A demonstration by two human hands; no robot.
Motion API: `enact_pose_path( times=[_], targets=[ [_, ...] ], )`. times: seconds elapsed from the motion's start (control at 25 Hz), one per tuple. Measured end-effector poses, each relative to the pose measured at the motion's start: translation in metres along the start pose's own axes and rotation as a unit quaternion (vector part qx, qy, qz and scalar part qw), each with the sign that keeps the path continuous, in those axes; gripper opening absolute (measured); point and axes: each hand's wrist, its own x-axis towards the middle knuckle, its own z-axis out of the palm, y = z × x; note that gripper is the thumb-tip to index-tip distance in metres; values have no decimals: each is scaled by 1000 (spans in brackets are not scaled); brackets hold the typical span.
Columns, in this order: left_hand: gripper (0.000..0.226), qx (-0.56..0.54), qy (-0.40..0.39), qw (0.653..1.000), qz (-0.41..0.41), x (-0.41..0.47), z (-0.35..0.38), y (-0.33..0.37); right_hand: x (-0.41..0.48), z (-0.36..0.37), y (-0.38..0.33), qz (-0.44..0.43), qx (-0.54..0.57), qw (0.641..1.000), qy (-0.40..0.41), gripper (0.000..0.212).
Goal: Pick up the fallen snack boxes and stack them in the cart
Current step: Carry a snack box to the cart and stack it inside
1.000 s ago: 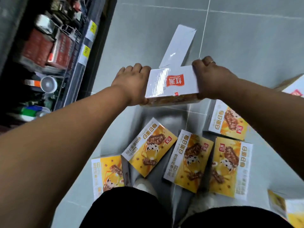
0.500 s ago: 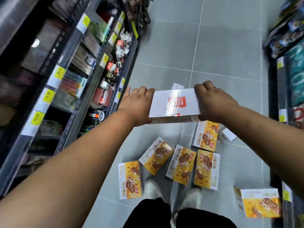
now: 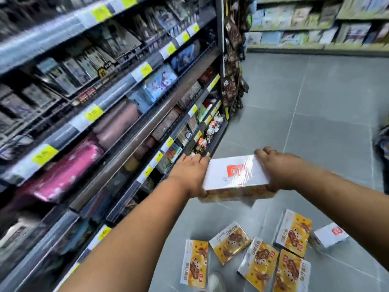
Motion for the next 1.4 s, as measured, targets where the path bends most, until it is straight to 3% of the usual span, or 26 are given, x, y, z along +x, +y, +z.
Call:
enact_pose_path(
  times=[0.24, 0.44, 0.8, 1.16, 1.4],
  targets=[
    [99, -38, 17, 997, -69, -118, -49, -2, -57, -67, -49, -108, -21, 994, -20, 100],
    [99, -90, 21, 981, -169, -225, -73, -20, -89, -130, -118, -200, -75, 977, -4, 92],
    [101, -150, 19, 936, -317, -447, -67, -35, -161, -152, -283, -348, -104, 931, 20, 97],
    [108, -156, 28, 848, -506, -768, -16, -11, -309, -140, -552, -534, -169, 828, 37, 110],
    [108, -181, 33, 765, -617, -937, 30, 29, -404, -110, -714, -643, -218, 733, 42, 110]
  ],
)
